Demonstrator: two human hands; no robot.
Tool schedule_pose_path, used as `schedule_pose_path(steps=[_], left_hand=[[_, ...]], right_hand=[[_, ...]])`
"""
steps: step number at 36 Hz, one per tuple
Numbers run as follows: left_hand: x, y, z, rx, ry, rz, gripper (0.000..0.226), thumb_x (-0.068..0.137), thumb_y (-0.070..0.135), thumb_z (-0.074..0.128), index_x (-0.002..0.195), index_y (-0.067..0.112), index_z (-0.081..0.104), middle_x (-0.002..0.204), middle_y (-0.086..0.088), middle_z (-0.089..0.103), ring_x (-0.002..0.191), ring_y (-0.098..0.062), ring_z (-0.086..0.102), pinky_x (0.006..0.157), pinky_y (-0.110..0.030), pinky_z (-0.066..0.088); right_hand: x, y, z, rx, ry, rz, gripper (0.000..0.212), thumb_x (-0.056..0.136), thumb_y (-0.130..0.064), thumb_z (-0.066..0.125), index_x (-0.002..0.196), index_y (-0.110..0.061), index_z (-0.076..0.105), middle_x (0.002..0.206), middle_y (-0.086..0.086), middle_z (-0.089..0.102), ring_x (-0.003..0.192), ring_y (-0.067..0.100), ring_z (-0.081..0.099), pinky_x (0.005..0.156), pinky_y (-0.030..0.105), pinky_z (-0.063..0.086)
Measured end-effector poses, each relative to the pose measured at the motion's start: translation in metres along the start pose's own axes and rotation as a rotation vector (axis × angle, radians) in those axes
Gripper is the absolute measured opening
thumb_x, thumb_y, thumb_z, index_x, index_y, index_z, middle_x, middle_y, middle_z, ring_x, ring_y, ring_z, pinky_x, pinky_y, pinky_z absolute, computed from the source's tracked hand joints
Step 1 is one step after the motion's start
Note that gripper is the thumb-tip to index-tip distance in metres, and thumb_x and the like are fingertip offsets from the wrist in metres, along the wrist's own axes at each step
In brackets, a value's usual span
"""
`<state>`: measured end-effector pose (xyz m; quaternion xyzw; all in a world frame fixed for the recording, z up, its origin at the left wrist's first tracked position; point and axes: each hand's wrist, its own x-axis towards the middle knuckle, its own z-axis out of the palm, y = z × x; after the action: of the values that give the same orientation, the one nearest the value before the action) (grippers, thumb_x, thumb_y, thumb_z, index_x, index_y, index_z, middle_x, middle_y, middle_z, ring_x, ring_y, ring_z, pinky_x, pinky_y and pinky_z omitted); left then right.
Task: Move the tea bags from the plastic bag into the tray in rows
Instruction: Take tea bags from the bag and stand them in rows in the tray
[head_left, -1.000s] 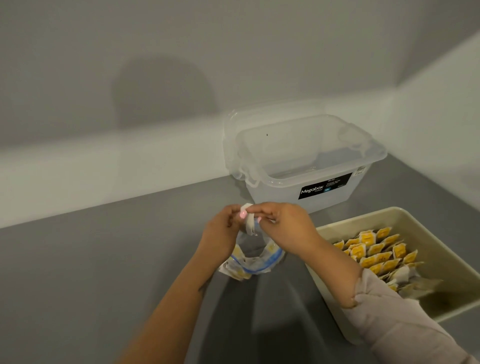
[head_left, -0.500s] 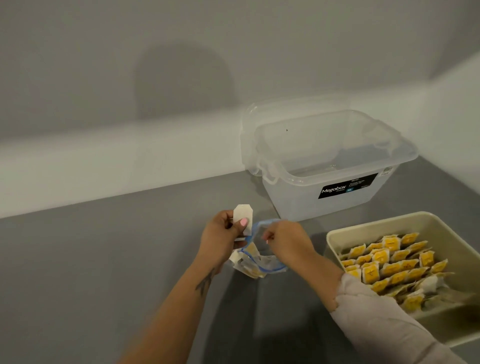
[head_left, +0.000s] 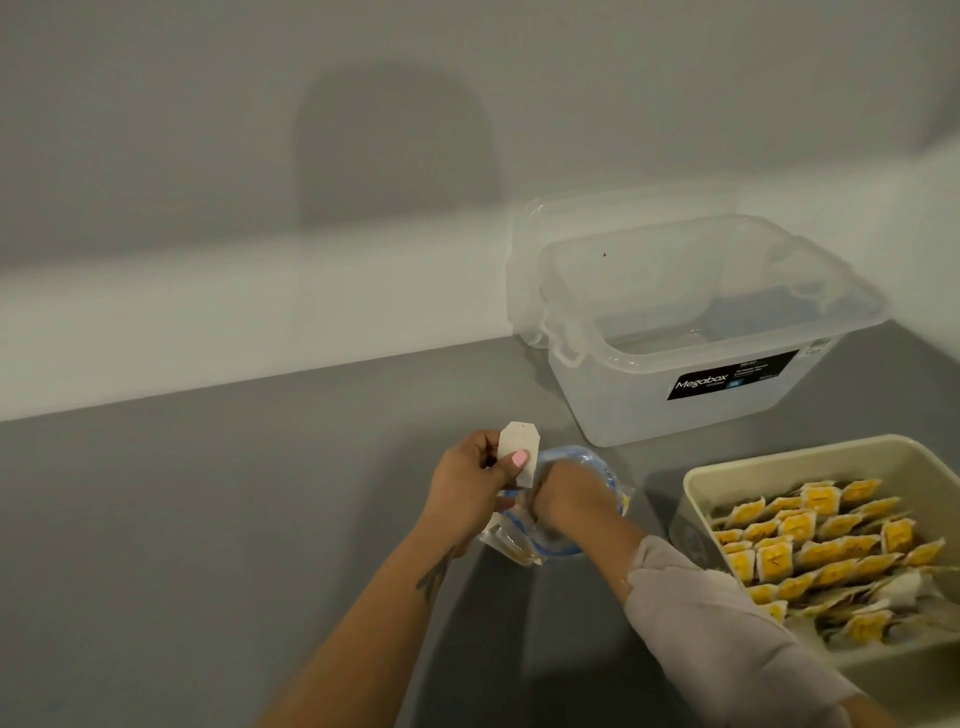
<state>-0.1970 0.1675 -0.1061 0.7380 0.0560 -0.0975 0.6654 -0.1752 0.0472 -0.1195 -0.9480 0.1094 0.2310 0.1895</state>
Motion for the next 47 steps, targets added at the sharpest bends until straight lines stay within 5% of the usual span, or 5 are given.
schedule_pose_path(steps=[19,25,31,36,47], left_hand=[[-0.002,0.004,0.004,0.141,0.005,0.030,0.016,0.089,0.021,0.064,0.104,0.020,0.062,0.100,0.000,0.070,0.093,-0.016,0.067,0.087,-0.040,0.055],[-0.004,0.004,0.003,0.168,0.010,0.023,0.017,0.088,0.023,0.064,0.105,0.021,0.061,0.102,-0.001,0.070,0.094,-0.018,0.067,0.088,-0.041,0.055],[-0.003,0.006,0.006,0.221,0.026,0.027,0.013,0.090,0.025,0.062,0.101,0.022,0.058,0.096,0.004,0.067,0.090,-0.015,0.066,0.083,-0.032,0.055],[-0.004,0.009,0.008,0.236,0.033,0.026,0.014,0.090,0.024,0.062,0.102,0.019,0.059,0.096,0.002,0.067,0.088,-0.016,0.066,0.079,-0.029,0.055],[-0.003,0.009,0.010,0.248,0.098,0.013,0.017,0.093,0.024,0.057,0.106,0.013,0.059,0.093,0.000,0.068,0.083,-0.014,0.066,0.079,-0.035,0.057]], right_hand=[[0.005,0.011,0.007,0.050,-0.029,-0.032,0.031,0.090,-0.035,0.059,0.115,-0.018,0.060,0.112,0.006,0.062,0.097,0.019,0.056,0.095,0.029,0.045],[0.011,0.001,-0.001,0.190,-0.049,0.109,0.029,0.088,-0.046,0.060,0.090,-0.018,0.056,0.075,0.001,0.053,0.079,0.013,0.054,0.082,0.024,0.044],[0.002,0.013,-0.002,0.016,0.004,-0.069,0.038,0.084,-0.038,0.069,0.117,-0.021,0.061,0.108,0.002,0.063,0.095,0.016,0.058,0.095,0.029,0.048],[-0.023,0.028,-0.012,0.016,0.195,-0.395,0.023,0.086,-0.026,0.065,0.109,-0.021,0.066,0.103,-0.003,0.066,0.083,0.014,0.058,0.080,0.021,0.047],[-0.025,0.045,-0.025,0.176,0.186,-0.327,0.004,0.084,-0.028,0.070,0.086,-0.025,0.068,0.078,-0.007,0.060,0.074,0.012,0.058,0.068,0.021,0.047]])
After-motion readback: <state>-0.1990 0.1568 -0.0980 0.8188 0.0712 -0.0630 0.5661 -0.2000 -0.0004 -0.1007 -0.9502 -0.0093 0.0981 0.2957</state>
